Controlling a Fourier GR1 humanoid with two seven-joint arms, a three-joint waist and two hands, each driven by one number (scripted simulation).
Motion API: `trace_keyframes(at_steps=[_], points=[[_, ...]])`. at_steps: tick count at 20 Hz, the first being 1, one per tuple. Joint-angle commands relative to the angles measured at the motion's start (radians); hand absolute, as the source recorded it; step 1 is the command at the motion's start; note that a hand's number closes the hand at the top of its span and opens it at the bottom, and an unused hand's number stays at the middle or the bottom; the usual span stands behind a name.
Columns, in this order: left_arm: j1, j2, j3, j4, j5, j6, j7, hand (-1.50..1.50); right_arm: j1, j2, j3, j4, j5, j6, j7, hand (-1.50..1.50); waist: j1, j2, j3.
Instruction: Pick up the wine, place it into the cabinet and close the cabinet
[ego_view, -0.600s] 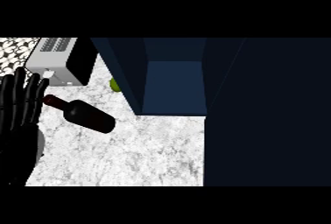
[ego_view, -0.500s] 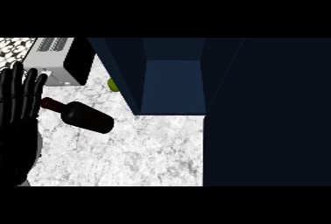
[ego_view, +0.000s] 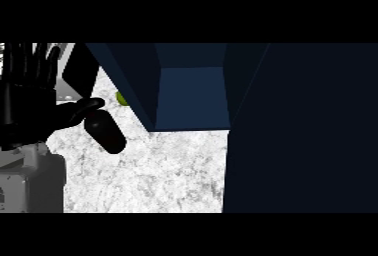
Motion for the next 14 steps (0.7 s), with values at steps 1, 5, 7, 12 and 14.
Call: trace_keyframes(at_steps=[1,5,7,12,14], points=[[-0.173,0.007,0.033,0.058,0.011,0.099,0.135,-1.5,0.069,-0.038,0.057,-0.163,-0.056,0.036,0.135,-1.5,0.002,-0.002,-0.001],[-0.206,-0.005,-0.031,0.012,-0.039,0.178,0.232,-1.5,0.135,-0.027,0.081,-0.286,-0.07,0.004,0.208,-1.5,0.015,-0.002,0.0],[-0.238,0.006,-0.069,-0.042,-0.089,0.224,0.318,-1.5,0.154,-0.026,0.127,-0.303,-0.03,0.003,0.211,-1.5,0.017,-0.004,0.0],[-0.276,0.011,-0.08,-0.045,-0.104,0.248,0.357,-1.5,0.094,-0.035,0.131,-0.398,-0.043,-0.046,0.345,-1.5,0.02,-0.002,-0.001],[-0.284,0.014,-0.115,-0.097,-0.136,0.275,0.458,-1.5,0.131,-0.052,0.079,-0.409,-0.091,-0.032,0.324,-1.5,0.019,-0.004,0.0]])
